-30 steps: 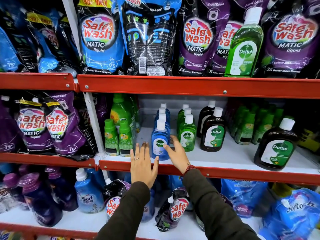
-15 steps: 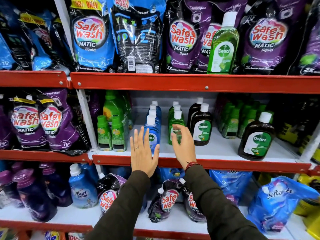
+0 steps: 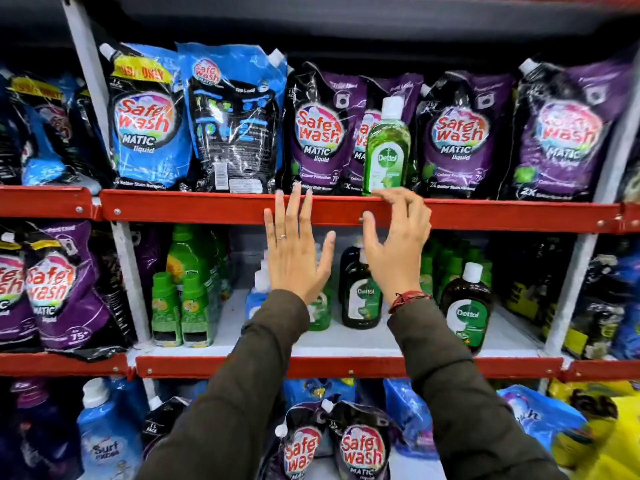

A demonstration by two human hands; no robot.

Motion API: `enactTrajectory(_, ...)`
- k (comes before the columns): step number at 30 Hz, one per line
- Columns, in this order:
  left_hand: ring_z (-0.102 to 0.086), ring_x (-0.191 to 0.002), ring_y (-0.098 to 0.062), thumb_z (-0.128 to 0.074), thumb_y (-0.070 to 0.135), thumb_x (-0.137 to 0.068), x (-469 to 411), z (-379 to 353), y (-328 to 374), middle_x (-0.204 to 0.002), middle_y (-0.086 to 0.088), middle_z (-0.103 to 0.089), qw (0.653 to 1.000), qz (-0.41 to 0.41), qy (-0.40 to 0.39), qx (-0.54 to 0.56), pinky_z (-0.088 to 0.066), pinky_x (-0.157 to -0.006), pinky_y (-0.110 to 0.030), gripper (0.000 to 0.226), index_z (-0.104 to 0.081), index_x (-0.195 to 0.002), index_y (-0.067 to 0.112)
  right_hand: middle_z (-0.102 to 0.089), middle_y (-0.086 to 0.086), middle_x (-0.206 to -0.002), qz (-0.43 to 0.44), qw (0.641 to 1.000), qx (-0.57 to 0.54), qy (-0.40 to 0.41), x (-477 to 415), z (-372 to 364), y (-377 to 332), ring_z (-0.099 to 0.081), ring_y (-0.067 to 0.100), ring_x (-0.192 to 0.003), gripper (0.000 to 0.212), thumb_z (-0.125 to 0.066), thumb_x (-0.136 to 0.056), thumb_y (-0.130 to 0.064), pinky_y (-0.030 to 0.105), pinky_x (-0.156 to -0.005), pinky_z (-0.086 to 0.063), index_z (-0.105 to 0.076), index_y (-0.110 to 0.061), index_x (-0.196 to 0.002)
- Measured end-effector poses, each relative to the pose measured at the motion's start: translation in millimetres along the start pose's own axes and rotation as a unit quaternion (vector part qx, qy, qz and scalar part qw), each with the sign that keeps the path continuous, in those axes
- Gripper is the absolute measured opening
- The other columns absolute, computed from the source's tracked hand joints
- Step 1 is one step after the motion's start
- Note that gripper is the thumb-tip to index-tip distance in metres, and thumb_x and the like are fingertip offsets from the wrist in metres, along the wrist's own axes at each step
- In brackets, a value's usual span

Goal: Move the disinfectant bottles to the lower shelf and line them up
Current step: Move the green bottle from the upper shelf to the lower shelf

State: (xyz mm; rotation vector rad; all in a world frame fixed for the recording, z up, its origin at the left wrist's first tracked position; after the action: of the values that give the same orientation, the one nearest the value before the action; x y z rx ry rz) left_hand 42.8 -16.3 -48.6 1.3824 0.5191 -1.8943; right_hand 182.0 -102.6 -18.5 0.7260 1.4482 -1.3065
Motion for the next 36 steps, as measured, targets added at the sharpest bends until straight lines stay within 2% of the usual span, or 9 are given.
enactTrajectory(5,-0.003,-0.16,-0.033,-0.037,0.051,-0.105,-33.8,-13.0,-2.4,-0.173,-0.012,-0.009,0.998,-0.013,-0.009,-0.062,0.009,-0.128,-0.049,0.073,-0.015,-0.163,0.012,-0.051,0.005,-0.135,-0.026,0.999,-0.041,0.008,-56.3,6.4,7.8,-0.046,0.021,-0.128,0.04,-0.058,-0.092,-0.027,0.029,-0.109,-0.032,-0.055,-0.019,-0.131)
enactTrajectory(9,-0.005,-0.16,-0.034,-0.034,0.055,-0.105,-34.3,-18.7,-6.0,-0.173,-0.01,-0.011,0.996,-0.02,-0.001,-0.089,0.014,-0.127,-0.047,0.072,-0.017,-0.163,0.016,-0.037,0.015,-0.159,-0.144,0.976,-0.068,-0.148,-94.5,-2.1,28.0,-0.034,0.029,-0.148,0.069,-0.054,-0.098,-0.031,0.043,-0.123,-0.028,-0.024,-0.009,-0.155)
enactTrajectory(12,-0.005,-0.159,-0.034,-0.032,0.056,-0.105,-34.3,-19.6,-5.9,-0.173,-0.01,-0.011,0.996,-0.018,0.004,-0.091,0.011,-0.128,-0.049,0.072,-0.018,-0.163,0.017,-0.058,0.015,-0.143,-0.194,0.955,-0.088,-0.209,-110.1,-6.5,37.6,-0.055,0.031,-0.132,0.053,-0.053,-0.097,-0.027,0.05,-0.113,-0.044,-0.04,-0.012,-0.146)
enactTrajectory(15,-0.006,-0.159,-0.034,-0.031,0.056,-0.105,-33.7,-21.0,-5.7,-0.172,-0.011,-0.013,0.996,-0.018,0.008,-0.09,0.006,-0.128,-0.051,0.071,-0.019,-0.163,0.017,-0.065,0.01,-0.132,-0.212,0.949,-0.12,-0.202,-115.6,-6.0,41.8,-0.061,0.026,-0.123,0.045,-0.06,-0.093,-0.022,0.051,-0.105,-0.051,-0.051,-0.012,-0.137)
enactTrajectory(20,-0.004,-0.16,-0.034,-0.031,0.056,-0.105,-33.3,-21.1,-5.7,-0.173,-0.012,-0.011,0.996,-0.02,0.008,-0.086,0.006,-0.128,-0.051,0.072,-0.017,-0.163,0.016,-0.064,0.012,-0.133,-0.218,0.944,-0.181,-0.168,-113.7,-3.0,49.7,-0.063,0.026,-0.122,0.069,-0.067,-0.076,-0.041,0.054,-0.098,-0.056,-0.053,-0.015,-0.138)
enactTrajectory(23,-0.002,-0.16,-0.034,-0.029,0.055,-0.105,-32.8,-20.1,-5.6,-0.173,-0.011,-0.01,0.996,-0.02,0.006,-0.09,0.007,-0.129,-0.051,0.072,-0.014,-0.164,0.016,-0.065,0.01,-0.132,-0.202,0.945,-0.204,-0.156,-115.1,2.7,42.6,-0.063,0.026,-0.123,0.064,-0.067,-0.08,-0.038,0.054,-0.098,-0.056,-0.052,-0.016,-0.139)
enactTrajectory(27,-0.003,-0.16,-0.033,-0.028,0.055,-0.105,-32.8,-20.0,-3.9,-0.173,-0.012,-0.01,0.996,-0.018,0.008,-0.089,0.003,-0.129,-0.052,0.073,-0.013,-0.164,0.016,-0.068,0.005,-0.13,-0.184,0.943,-0.235,-0.145,-121.9,13.6,26.0,-0.064,0.025,-0.122,0.07,-0.067,-0.074,-0.048,0.054,-0.099,-0.056,-0.055,-0.019,-0.136)
enactTrajectory(32,-0.003,-0.16,-0.032,-0.028,0.054,-0.105,-26.7,-19.1,-10.5,-0.173,-0.011,-0.008,0.997,-0.03,-0.006,-0.074,-0.003,-0.129,-0.053,0.073,-0.011,-0.164,0.015,-0.068,0.008,-0.13,-0.173,0.94,-0.249,-0.157,-114.3,24.9,7.1,-0.063,0.027,-0.122,0.058,-0.068,-0.085,-0.034,0.053,-0.101,-0.055,-0.054,-0.015,-0.138)
enactTrajectory(36,-0.001,-0.16,-0.029,-0.033,0.048,-0.105,-19.9,-20.0,-10.8,-0.173,-0.011,-0.006,0.998,-0.035,-0.005,-0.057,0.002,-0.13,-0.048,0.074,-0.009,-0.164,0.012,-0.068,0.01,-0.129,-0.184,0.932,-0.267,-0.161,-99.4,29.5,4.3,-0.064,0.024,-0.121,0.048,-0.067,-0.092,-0.021,0.052,-0.103,-0.054,-0.054,-0.013,-0.138)
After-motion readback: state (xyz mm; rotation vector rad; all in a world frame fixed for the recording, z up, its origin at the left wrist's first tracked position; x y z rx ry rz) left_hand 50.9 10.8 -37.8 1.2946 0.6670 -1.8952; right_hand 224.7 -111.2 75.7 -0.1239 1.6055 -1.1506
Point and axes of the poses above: each hand's wrist, its own x-axis away from the middle knuckle, its own z-axis out of the back of the hand, y = z × x, the point moved 3 cm from there along -x, towards the middle knuckle
